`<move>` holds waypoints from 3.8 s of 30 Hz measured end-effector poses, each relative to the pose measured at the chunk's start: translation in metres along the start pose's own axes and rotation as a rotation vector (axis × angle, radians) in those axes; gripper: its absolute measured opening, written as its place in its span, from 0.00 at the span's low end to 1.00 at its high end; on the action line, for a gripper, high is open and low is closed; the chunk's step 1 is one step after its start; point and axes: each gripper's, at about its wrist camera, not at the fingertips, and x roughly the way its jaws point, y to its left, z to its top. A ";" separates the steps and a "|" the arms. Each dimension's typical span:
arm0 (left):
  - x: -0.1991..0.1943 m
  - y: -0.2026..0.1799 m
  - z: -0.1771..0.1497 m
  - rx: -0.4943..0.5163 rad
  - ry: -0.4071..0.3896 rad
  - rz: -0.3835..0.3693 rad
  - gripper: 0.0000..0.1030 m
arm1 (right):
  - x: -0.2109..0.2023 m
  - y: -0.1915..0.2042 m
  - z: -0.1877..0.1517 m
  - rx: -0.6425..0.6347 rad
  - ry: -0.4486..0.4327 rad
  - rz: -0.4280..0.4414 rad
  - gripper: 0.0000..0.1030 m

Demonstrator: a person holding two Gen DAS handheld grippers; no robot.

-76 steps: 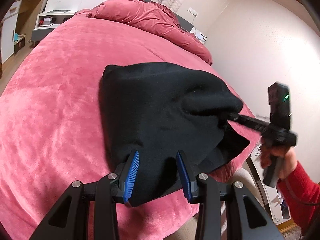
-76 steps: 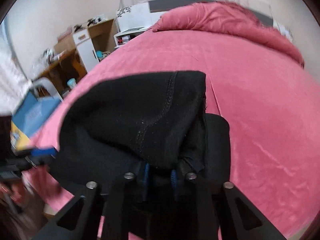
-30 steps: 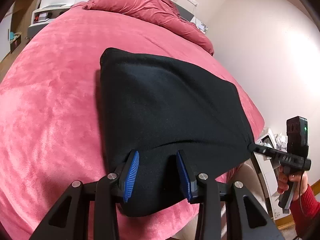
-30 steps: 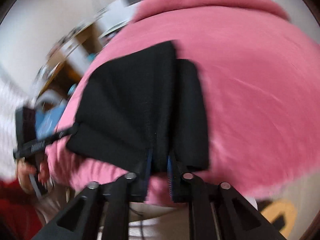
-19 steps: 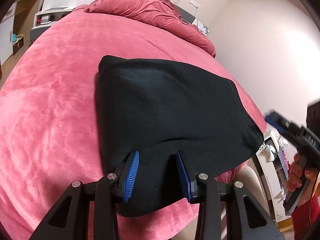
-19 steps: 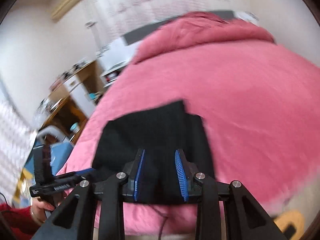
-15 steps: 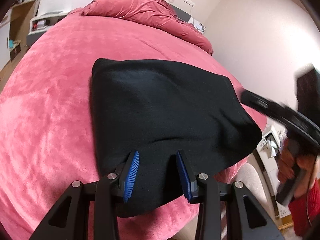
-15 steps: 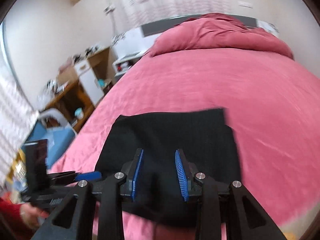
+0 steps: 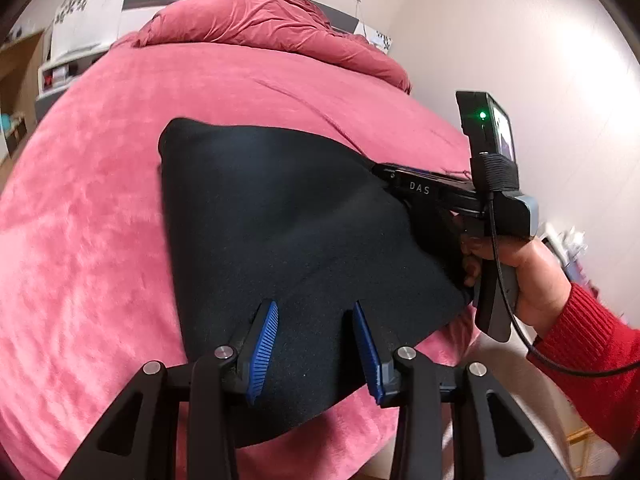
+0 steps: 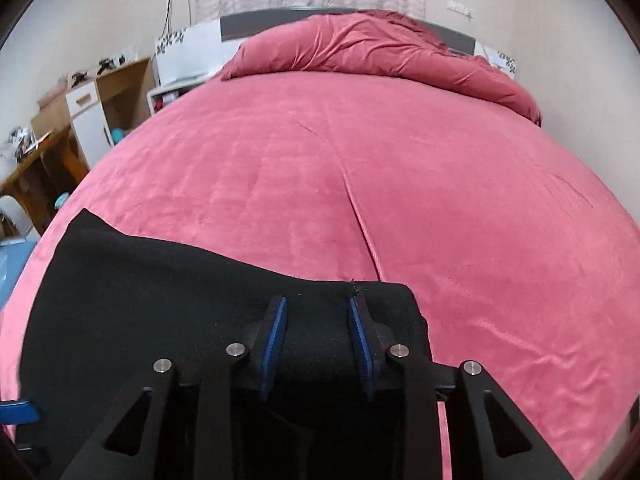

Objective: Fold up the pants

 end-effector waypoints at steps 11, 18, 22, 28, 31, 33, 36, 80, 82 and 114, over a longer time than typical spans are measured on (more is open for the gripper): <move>0.005 -0.003 0.068 0.031 -0.055 -0.006 0.38 | -0.077 -0.019 -0.011 0.204 -0.116 0.115 0.46; 0.065 -0.020 0.096 0.102 0.024 0.130 0.39 | -0.038 -0.010 -0.014 0.059 0.004 0.006 0.39; 0.093 -0.025 0.102 0.154 0.043 0.203 0.40 | -0.008 -0.050 -0.025 0.272 0.049 0.074 0.49; 0.099 -0.021 0.103 0.131 0.035 0.205 0.41 | 0.008 -0.081 -0.046 0.474 0.040 0.196 0.63; 0.092 -0.027 0.098 0.145 0.026 0.214 0.41 | -0.003 -0.072 -0.042 0.429 0.024 0.157 0.63; 0.090 -0.025 0.100 0.136 0.024 0.220 0.41 | -0.018 -0.067 -0.038 0.407 -0.011 0.131 0.63; 0.078 -0.022 0.096 0.080 0.022 0.206 0.41 | -0.049 -0.058 -0.038 0.368 -0.059 0.082 0.61; -0.041 -0.017 -0.040 0.086 -0.031 0.112 0.42 | -0.127 -0.050 -0.100 0.365 0.060 0.138 0.55; -0.046 0.005 -0.028 -0.035 -0.042 0.086 0.44 | -0.130 -0.051 -0.096 0.353 0.042 0.162 0.80; 0.008 0.076 0.032 -0.306 0.128 -0.212 0.32 | -0.023 -0.084 -0.076 0.482 0.232 0.578 0.51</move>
